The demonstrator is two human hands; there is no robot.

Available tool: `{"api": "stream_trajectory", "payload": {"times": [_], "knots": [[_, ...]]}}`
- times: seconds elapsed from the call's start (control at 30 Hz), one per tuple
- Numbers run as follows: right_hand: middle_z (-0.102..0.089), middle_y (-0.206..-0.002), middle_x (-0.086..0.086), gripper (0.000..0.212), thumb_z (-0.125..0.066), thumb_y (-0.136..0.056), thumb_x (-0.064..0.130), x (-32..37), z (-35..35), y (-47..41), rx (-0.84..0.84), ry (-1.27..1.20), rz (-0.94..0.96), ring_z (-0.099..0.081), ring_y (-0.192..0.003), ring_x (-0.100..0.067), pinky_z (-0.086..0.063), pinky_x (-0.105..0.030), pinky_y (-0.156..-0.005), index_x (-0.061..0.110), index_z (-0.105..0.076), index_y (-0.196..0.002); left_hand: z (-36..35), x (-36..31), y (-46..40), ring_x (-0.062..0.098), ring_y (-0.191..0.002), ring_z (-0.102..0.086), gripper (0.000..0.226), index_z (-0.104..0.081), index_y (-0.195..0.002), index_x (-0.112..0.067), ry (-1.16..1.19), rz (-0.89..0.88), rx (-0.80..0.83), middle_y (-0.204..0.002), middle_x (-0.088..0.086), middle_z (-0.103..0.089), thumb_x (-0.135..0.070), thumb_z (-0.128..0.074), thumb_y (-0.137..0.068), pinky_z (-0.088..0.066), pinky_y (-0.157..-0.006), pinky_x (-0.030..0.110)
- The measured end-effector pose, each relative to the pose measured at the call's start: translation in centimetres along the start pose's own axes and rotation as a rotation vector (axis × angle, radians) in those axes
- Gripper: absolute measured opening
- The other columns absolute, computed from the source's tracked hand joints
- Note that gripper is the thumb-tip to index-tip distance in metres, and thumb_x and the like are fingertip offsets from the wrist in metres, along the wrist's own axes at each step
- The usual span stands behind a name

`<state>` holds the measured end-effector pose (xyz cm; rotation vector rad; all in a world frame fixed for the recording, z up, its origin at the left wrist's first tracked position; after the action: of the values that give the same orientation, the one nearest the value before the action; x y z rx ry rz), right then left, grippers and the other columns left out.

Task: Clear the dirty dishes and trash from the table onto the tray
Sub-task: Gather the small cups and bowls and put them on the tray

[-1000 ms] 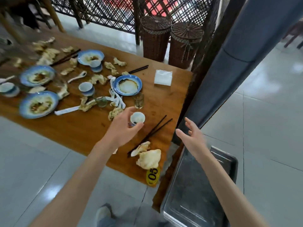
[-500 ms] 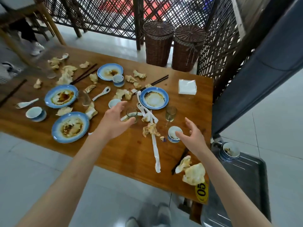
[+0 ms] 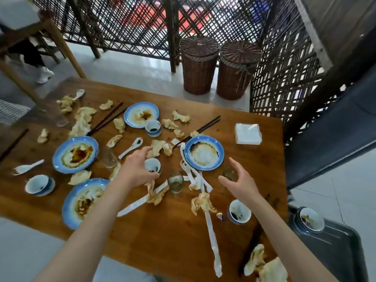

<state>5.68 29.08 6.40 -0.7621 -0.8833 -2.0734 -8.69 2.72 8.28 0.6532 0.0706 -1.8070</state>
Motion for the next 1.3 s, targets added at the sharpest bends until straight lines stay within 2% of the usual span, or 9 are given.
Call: {"api": "stream_trajectory", "payload": {"times": [0.23, 0.4, 0.63, 0.83, 0.97, 1.07, 1.17, 1.3], "knots": [[-0.033, -0.151, 0.005, 0.074, -0.069, -0.083, 0.036, 1.2, -1.7, -2.7, -0.061, 0.043, -0.063, -0.035, -0.136, -0.018, -0.041, -0.037, -0.101, 0.032, -0.029, -0.144, -1.0, 1.6, -6.0, 0.024, -0.134, -0.033, 0.106, -0.025, -0.145, -0.032, -0.262, -0.013, 0.244, -0.148, 0.0, -0.032, -0.035, -0.087, -0.059, -0.04, -0.105, 0.04], [-0.033, -0.151, 0.005, 0.074, -0.068, -0.083, 0.037, 1.4, -2.9, -3.1, -0.112, 0.012, -0.108, -0.032, -0.137, -0.018, -0.037, -0.038, -0.104, 0.03, -0.029, -0.145, -2.3, 2.2, -8.8, 0.025, -0.128, -0.04, 0.107, -0.027, -0.143, -0.033, -0.501, -0.161, 0.368, -0.146, -0.001, -0.035, -0.045, -0.086, -0.056, -0.044, -0.099, 0.04], [-0.037, -0.148, 0.005, 0.073, -0.07, -0.082, 0.036, 2.6, -5.2, -3.6, -0.186, -0.007, -0.115, -0.035, -0.135, -0.016, -0.039, -0.034, -0.102, 0.028, -0.031, -0.144, -4.1, 4.6, -9.6, 0.025, -0.13, -0.038, 0.107, -0.024, -0.144, -0.029, -0.556, -0.239, 0.425, -0.149, 0.0, -0.03, -0.042, -0.086, -0.058, -0.042, -0.101, 0.039], [-0.039, -0.146, 0.005, 0.073, -0.07, -0.082, 0.036, 3.2, -5.6, -4.6, -0.182, 0.019, -0.103, -0.037, -0.133, -0.014, -0.041, -0.031, -0.099, 0.029, -0.032, -0.143, -5.0, 5.0, -9.8, 0.023, -0.127, -0.042, 0.095, -0.031, -0.141, -0.027, -0.509, -0.252, 0.378, -0.144, 0.001, -0.038, -0.034, -0.085, -0.062, -0.045, -0.098, 0.034], [-0.04, -0.146, 0.003, 0.071, -0.069, -0.084, 0.032, 3.7, -6.2, -5.0, -0.175, 0.035, -0.101, -0.038, -0.132, -0.015, -0.042, -0.03, -0.098, 0.027, -0.032, -0.144, -3.7, 5.1, -10.7, 0.021, -0.122, -0.045, 0.094, -0.035, -0.138, -0.027, -0.356, -0.253, 0.343, -0.138, -0.001, -0.044, -0.035, -0.085, -0.06, -0.046, -0.095, 0.031], [-0.04, -0.146, 0.002, 0.069, -0.068, -0.085, 0.029, 4.1, -6.5, -5.2, -0.191, 0.056, -0.085, -0.038, -0.133, -0.016, -0.042, -0.034, -0.101, 0.026, -0.033, -0.144, -1.2, 4.7, -12.8, 0.02, -0.114, -0.049, 0.086, -0.04, -0.13, -0.022, -0.141, -0.234, 0.198, -0.126, 0.0, -0.052, -0.032, -0.084, -0.056, -0.046, -0.089, 0.03], [-0.04, -0.146, 0.005, 0.068, -0.068, -0.084, 0.032, 3.9, -6.7, -4.8, -0.212, 0.081, -0.087, -0.037, -0.133, -0.014, -0.041, -0.034, -0.102, 0.029, -0.034, -0.143, 1.1, 4.1, -16.1, 0.022, -0.106, -0.052, 0.077, -0.044, -0.124, -0.017, -0.029, -0.259, -0.005, -0.112, 0.002, -0.055, -0.031, -0.083, -0.059, -0.042, -0.081, 0.027], [-0.039, -0.147, 0.007, 0.065, -0.067, -0.085, 0.03, 2.9, -6.2, -4.3, -0.237, 0.098, -0.12, -0.036, -0.134, -0.013, -0.039, -0.034, -0.103, 0.03, -0.035, -0.142, 1.7, 3.6, -20.1, 0.027, -0.114, -0.046, 0.081, -0.043, -0.133, -0.013, -0.01, -0.255, -0.123, -0.124, 0.008, -0.052, -0.033, -0.082, -0.064, -0.04, -0.096, 0.037]]}}
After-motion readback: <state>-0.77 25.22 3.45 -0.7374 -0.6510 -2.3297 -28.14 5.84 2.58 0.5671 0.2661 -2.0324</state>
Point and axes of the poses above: each hand's wrist, its own y-axis away from the middle knuckle, its own z-axis out of the back of the hand, x = y × z, the point moved 2 cm from there along -y, towards the middle knuckle
